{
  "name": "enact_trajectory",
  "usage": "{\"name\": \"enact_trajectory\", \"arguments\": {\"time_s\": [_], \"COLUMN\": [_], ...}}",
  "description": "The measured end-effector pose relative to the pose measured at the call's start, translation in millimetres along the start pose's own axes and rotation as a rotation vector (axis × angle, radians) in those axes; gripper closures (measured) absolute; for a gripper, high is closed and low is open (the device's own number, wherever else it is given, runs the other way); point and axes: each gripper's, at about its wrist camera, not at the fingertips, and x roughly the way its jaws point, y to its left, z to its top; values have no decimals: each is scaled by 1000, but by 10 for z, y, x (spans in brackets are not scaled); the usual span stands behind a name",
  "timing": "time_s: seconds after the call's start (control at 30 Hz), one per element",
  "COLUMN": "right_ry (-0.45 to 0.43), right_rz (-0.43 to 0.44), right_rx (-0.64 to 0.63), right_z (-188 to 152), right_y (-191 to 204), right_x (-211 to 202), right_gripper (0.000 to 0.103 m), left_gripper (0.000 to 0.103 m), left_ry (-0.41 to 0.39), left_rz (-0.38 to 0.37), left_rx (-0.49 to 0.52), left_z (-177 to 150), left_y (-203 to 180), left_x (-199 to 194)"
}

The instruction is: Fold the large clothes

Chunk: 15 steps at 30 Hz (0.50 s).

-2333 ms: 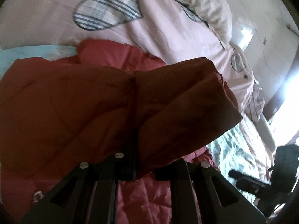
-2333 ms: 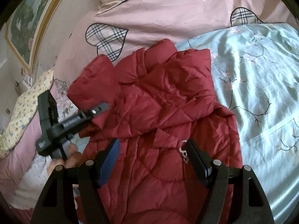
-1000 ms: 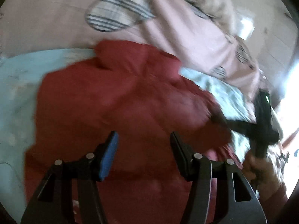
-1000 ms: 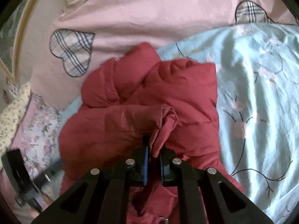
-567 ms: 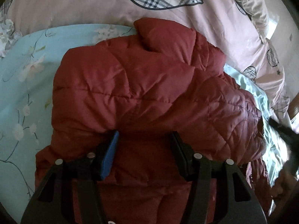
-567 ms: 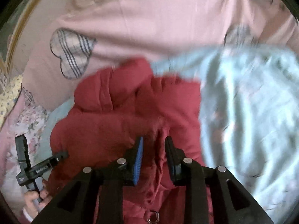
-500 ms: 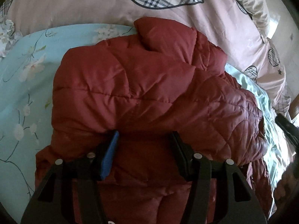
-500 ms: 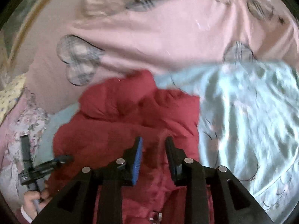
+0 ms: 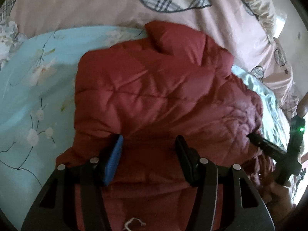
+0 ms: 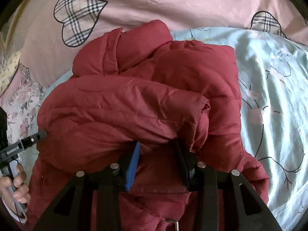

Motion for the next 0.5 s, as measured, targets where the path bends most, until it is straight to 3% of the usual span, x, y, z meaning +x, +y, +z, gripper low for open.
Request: {"name": "enact_trajectory", "arguments": {"time_s": [0.5], "right_ry": [-6], "right_rz": [3], "right_rx": [5], "right_z": [35], "right_y": [41], "right_x": [29], "right_gripper": [63], "left_gripper": [49], "left_ry": [13], "left_rz": [25], "left_rx": [1], "left_z": [1], "left_y": [-9], "left_x": [114]}}
